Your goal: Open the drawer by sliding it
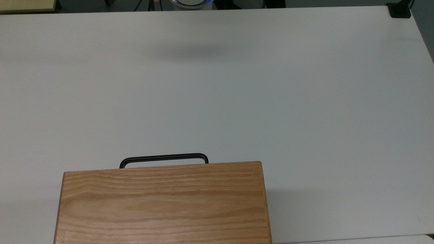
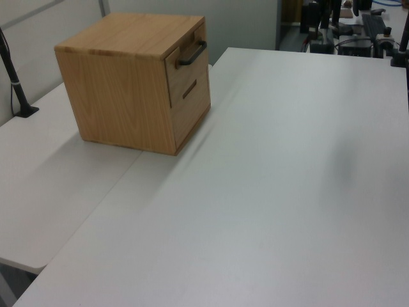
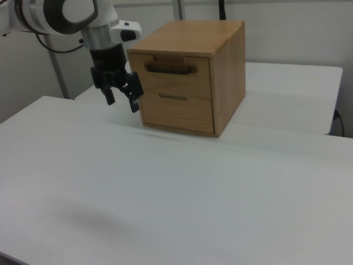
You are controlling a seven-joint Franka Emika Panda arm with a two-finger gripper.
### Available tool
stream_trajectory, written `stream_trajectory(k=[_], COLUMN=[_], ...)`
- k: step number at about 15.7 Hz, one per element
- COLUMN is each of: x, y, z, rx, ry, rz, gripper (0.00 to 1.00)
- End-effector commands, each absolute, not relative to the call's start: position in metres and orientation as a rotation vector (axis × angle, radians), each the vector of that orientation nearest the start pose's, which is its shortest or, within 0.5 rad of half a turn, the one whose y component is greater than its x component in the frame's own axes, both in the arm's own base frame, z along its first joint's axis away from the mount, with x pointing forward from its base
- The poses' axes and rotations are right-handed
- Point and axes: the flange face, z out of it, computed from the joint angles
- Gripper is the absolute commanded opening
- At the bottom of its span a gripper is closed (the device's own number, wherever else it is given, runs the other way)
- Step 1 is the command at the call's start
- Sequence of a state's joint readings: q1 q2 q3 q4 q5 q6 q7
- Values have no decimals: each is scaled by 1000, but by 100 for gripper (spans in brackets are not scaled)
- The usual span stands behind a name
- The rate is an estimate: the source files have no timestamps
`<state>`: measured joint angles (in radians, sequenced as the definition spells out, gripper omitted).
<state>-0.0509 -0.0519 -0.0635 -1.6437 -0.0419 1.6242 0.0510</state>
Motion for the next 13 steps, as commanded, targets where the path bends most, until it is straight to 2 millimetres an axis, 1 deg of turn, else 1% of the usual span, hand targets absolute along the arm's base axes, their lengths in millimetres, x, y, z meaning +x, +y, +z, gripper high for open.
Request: stream_trajectory(k=[1,2,4,7,8,9,12,13], x=[548,549,552,555,558,563,578,585], y=[-61,-60,-52,-43,-32,-19,-7,-4], z=[625,622,610,611,608,602,602,599], rx=[-3123,-3092,-3051,-2954,-2911,-2854,-2639,-2567], ry=[551,642,819,1096,1181,1266,1539,1624], rz=[-76,-69,-15,-32,-25,-9,-83,-107], gripper=[100,100,100,100,100,100,100,100])
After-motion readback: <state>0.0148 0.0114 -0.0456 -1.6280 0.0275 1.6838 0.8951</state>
